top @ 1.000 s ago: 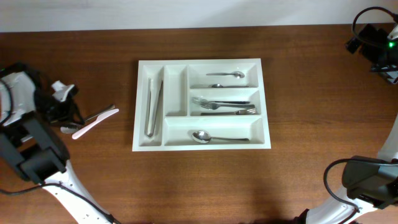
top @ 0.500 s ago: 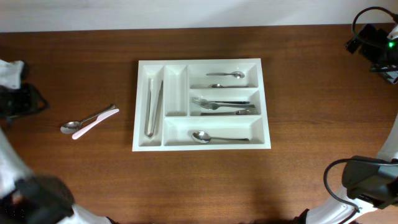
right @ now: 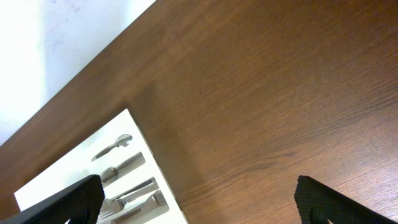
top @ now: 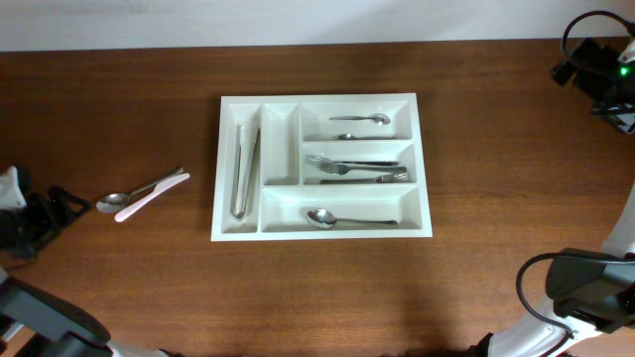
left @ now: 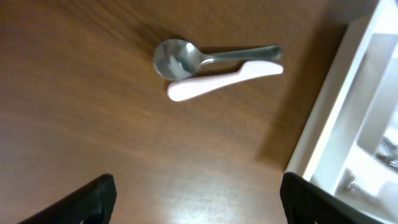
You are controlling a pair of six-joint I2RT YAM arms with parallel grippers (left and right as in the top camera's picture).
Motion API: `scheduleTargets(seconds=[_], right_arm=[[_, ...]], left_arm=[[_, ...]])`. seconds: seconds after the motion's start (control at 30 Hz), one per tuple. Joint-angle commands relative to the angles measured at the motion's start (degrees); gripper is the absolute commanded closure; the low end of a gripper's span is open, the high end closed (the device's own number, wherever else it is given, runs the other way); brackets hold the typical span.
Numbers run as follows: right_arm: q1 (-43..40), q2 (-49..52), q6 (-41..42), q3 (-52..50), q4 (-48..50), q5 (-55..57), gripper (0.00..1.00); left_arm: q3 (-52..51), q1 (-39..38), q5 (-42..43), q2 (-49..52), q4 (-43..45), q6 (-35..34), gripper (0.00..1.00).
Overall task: Pack container
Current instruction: 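Lower the left gripper onto the silver spoon left of the tray and close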
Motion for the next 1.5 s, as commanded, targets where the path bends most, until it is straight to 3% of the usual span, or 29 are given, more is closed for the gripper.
scheduleTargets(seconds=[0.0,0.6,1.23,1.47], right_arm=[[-0.4,0.1,-0.1,0.0,0.0,0.7,0.01],[-0.4,0.1,-0.1,0.0,0.0,0.7,0.01],[-0.4,0.1,-0.1,0.0,0.0,0.7,0.01],[-0.4,0.1,-0.1,0.0,0.0,0.7,0.01]], left_arm=[[-4.0,0.9,9.6,1.0,3.1,0.2,0.13],[-5.6,1.0,16.7,15.3,20.2,-0.2,0.24],[-5.6,0.2,19.9,23.8,28.3,-0.4,0.29],[-5.6,-1.1,19.8,25.2,29.0,-0.4,0.48]])
